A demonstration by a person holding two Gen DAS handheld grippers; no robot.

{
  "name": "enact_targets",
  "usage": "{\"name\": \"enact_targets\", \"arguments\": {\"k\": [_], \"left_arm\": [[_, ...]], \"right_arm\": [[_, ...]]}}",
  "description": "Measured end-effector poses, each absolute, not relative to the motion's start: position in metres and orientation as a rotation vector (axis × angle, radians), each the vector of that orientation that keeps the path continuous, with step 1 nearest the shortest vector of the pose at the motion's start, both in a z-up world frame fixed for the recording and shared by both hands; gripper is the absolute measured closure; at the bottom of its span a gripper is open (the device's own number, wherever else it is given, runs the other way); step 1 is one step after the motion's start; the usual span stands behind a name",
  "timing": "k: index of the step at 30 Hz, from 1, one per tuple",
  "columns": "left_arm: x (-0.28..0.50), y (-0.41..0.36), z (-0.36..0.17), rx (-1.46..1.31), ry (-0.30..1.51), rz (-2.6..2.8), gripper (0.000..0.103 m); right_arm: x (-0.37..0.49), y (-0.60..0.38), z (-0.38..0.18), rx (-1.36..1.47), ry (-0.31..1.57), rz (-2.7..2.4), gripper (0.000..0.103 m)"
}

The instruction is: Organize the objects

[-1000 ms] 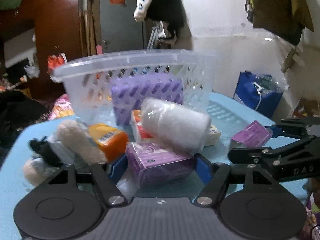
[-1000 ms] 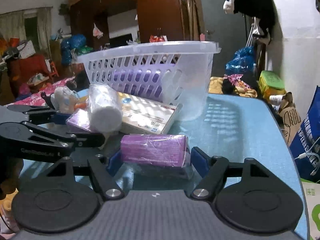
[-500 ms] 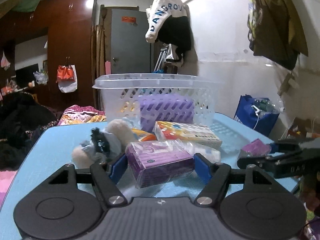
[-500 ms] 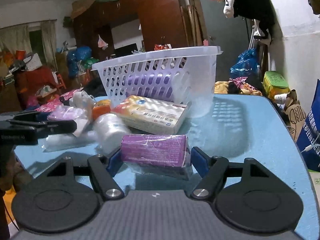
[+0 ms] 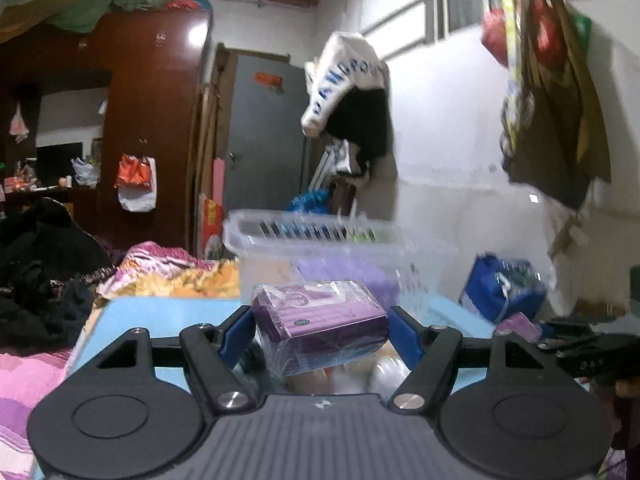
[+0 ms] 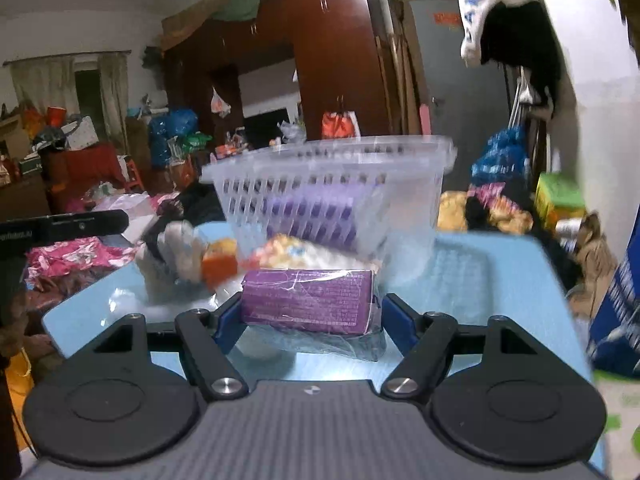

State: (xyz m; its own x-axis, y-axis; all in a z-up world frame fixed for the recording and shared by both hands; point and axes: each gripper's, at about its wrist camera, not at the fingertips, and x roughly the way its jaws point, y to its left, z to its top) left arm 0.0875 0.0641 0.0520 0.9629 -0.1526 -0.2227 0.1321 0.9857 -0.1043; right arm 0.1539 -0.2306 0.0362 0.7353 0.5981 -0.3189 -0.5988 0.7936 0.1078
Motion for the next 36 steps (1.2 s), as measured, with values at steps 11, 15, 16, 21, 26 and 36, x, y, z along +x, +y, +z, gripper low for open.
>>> {"name": "enact_targets", "arguments": {"k": [11,15,16,21,26,36], "left_arm": [[0.142,0.056,0.125,-0.090,0.177,-0.154,0.028],[0.199,0.041,0.140,-0.070,0.272,-0.154,0.028],[0.212,0.037,0.139,-0.053,0.300,-0.139,0.028],[0.277,0.039,0.126,-0.052,0.464,-0.070,0.028],[0.286,0.057,0.114,-0.095,0.506,-0.058,0.028],[0.251,0.067,0.111,-0.141,0.391,-0.112,0.002]], "right_arm": [[0.203,-0.194,0.114,-0.099,0.216,0.552,0.028],[0.248,-0.179,0.132,-0.105,0.271,0.485,0.029],[0.261,-0.177,0.133,-0.096,0.297,0.480,0.029],[0.304,-0.167,0.123,-0.113,0.426,0.423,0.028],[0.316,-0.167,0.110,-0.097,0.491,0.436,0.028],[0.287,-0.178,0.122,-0.050,0.383,0.479,0.000]]}}
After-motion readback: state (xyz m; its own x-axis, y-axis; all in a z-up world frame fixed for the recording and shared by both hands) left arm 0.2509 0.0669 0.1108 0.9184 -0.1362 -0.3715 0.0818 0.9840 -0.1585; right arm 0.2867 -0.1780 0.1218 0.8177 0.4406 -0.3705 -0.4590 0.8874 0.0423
